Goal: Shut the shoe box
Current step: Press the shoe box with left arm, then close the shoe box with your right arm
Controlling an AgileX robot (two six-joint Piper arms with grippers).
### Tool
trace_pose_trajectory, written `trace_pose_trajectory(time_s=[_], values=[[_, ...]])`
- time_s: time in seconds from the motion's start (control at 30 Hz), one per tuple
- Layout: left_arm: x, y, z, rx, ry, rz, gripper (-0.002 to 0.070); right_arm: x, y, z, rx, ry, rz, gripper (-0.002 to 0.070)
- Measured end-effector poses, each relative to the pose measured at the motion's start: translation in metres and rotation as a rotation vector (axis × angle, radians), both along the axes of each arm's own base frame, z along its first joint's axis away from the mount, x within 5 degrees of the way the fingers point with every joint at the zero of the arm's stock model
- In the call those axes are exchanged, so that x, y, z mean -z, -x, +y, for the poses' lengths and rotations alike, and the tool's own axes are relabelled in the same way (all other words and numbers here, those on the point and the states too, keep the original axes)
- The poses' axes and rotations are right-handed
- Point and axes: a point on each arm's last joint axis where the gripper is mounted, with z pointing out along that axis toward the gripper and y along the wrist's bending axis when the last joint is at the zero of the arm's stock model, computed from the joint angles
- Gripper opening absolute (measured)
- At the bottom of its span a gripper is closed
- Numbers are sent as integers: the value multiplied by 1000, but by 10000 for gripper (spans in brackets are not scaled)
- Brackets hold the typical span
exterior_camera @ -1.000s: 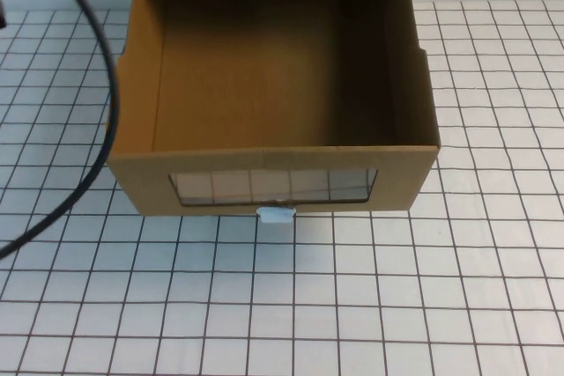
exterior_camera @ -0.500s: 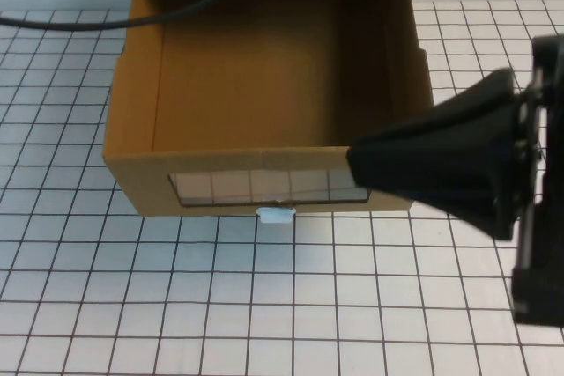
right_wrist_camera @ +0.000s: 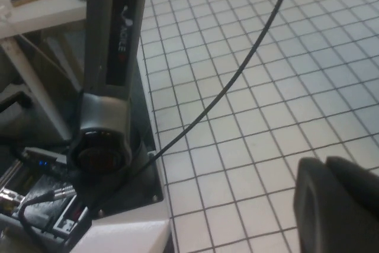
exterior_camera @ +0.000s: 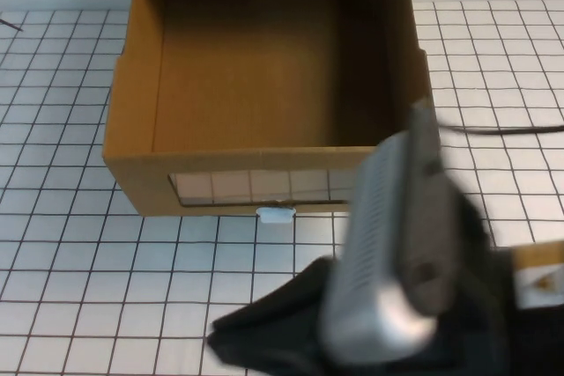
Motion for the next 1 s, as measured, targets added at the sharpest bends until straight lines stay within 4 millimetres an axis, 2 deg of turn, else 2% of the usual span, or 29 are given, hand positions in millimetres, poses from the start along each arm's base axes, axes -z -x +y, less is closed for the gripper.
trace_pose_trajectory(time_s=[0.2, 0.37, 0.43, 0.57, 0.73, 1.0], values=[[22, -15, -3, 0, -3, 48, -5, 46, 5, 51, -95, 124, -50, -13], [41, -25, -6, 10, -8, 96, -5, 79, 18, 84, -244, 207, -304, -13], [41, -25, -6, 13, -3, 99, -5, 90, 18, 93, -282, 229, -435, -13], [42, -26, -7, 19, -2, 106, -5, 103, 5, 105, -228, 253, -598, -13], [42, -26, -7, 21, 2, 107, -5, 113, -17, 114, -70, 271, -723, -13], [42, -26, -7, 21, 3, 107, -5, 139, -56, 113, -28, 380, -847, -13]])
